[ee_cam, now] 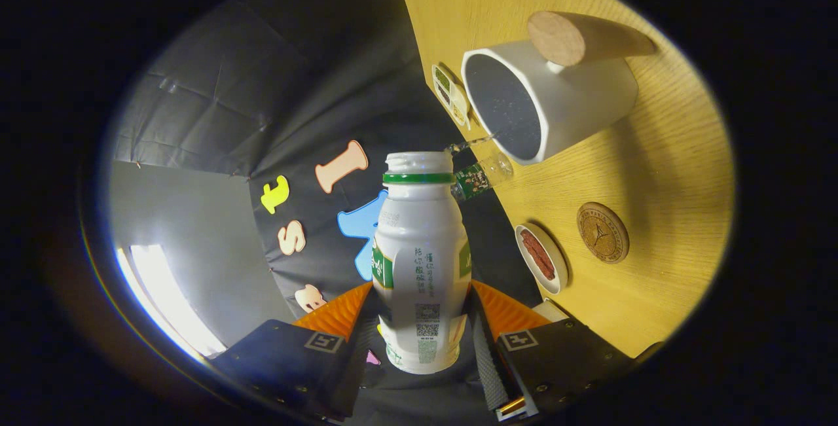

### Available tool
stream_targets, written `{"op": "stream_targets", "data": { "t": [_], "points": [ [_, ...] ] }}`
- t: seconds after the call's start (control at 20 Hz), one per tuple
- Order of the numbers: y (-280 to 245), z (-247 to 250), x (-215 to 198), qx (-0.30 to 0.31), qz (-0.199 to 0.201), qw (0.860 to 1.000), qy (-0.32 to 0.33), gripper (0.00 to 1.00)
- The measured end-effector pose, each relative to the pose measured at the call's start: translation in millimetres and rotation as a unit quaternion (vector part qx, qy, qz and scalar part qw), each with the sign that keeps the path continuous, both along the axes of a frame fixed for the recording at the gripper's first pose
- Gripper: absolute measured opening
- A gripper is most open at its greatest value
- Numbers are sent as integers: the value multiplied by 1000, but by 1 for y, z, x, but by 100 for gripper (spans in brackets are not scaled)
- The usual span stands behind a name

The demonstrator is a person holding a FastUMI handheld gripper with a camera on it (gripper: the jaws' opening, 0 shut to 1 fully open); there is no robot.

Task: Take the bottle from table, then pour the juice into the cup, finally place the bottle on the coaster

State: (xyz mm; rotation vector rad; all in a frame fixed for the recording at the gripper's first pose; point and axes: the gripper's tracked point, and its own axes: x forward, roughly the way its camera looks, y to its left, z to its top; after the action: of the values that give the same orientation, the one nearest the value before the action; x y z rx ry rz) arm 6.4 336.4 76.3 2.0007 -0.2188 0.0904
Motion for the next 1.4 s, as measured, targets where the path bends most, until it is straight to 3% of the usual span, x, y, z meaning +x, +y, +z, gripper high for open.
{"op": "stream_targets", "data": {
  "t": [1.4],
  "points": [
    [-15,-5,0,92,-24,995,3,72]
  ]
}}
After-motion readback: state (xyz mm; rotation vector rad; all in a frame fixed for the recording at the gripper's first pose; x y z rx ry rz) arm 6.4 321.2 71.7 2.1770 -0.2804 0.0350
